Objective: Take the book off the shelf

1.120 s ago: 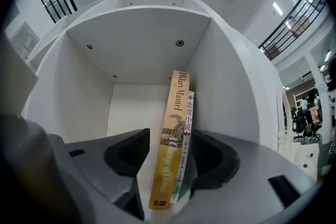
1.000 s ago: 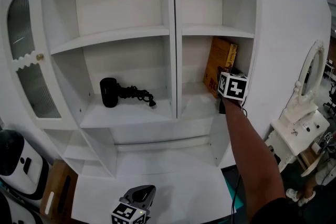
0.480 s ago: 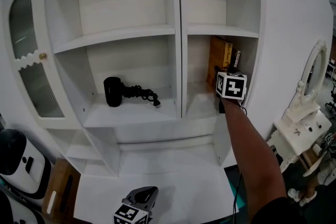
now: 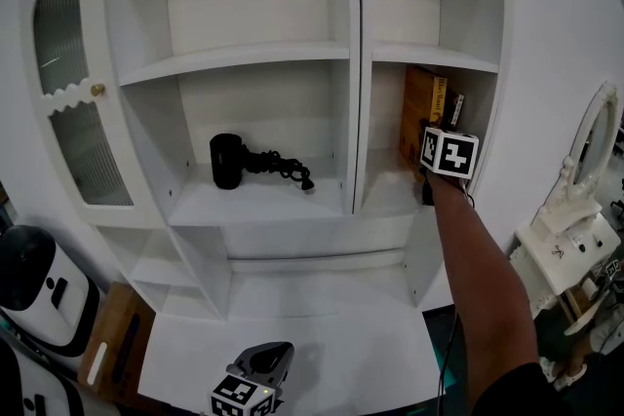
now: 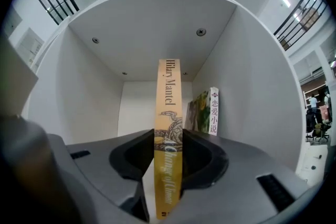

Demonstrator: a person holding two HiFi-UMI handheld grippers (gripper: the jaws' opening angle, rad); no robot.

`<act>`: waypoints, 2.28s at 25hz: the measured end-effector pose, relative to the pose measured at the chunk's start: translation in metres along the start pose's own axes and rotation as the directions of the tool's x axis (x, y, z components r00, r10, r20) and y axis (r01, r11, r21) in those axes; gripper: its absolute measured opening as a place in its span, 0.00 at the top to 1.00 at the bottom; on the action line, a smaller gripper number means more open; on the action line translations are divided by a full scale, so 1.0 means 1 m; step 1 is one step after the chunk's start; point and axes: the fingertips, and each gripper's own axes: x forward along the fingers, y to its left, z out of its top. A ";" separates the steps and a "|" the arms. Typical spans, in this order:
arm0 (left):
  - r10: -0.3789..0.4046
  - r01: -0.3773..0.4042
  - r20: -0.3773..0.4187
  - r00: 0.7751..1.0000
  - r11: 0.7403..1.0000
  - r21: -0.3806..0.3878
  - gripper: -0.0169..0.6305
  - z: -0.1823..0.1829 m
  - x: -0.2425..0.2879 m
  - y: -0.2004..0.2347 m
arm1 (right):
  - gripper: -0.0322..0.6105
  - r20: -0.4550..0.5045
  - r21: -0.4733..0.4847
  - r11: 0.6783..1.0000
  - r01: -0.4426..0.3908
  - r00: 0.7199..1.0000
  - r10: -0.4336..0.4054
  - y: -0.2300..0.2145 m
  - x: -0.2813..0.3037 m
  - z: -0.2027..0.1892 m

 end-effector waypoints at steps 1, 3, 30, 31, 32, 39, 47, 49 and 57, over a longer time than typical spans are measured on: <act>-0.002 0.002 0.001 1.000 1.000 -0.001 0.96 0.000 0.000 0.000 | 0.70 0.005 0.004 1.000 -0.004 1.000 0.004 0.001 -0.003 0.003; -0.006 0.006 0.005 1.000 1.000 -0.001 0.96 0.000 -0.001 0.000 | 0.70 0.014 0.015 1.000 -0.015 1.000 0.015 0.002 -0.010 0.007; -0.031 0.030 0.077 0.997 0.999 0.020 0.96 0.018 -0.004 0.029 | 0.70 0.280 0.352 0.815 -0.461 0.882 0.378 0.031 -0.223 -0.011; -0.033 0.031 0.078 0.996 0.999 0.020 0.96 0.018 -0.003 0.030 | 0.70 0.291 0.357 0.803 -0.478 0.873 0.391 0.031 -0.231 -0.016; -0.033 0.032 0.077 0.996 0.999 0.018 0.96 0.017 -0.002 0.030 | 0.70 0.304 0.366 0.790 -0.493 0.865 0.399 0.030 -0.240 -0.021; -0.023 0.024 0.066 0.998 1.000 -0.009 0.96 0.006 -0.001 0.034 | 0.70 0.336 0.458 0.696 -0.553 0.833 0.440 0.029 -0.292 -0.061; 0.004 -0.001 0.073 0.997 0.999 -0.035 0.96 -0.007 0.000 0.039 | 0.70 0.208 0.589 0.607 -0.533 0.826 0.523 0.049 -0.317 -0.160; 0.012 -0.010 0.053 0.999 0.999 -0.037 0.96 -0.017 -0.002 0.041 | 0.70 0.165 0.628 0.583 -0.515 0.821 0.547 0.060 -0.320 -0.189; 0.039 -0.040 -0.015 0.999 0.997 -0.061 0.96 -0.052 -0.008 0.048 | 0.70 -0.076 0.758 0.516 -0.399 0.731 0.678 0.119 -0.309 -0.311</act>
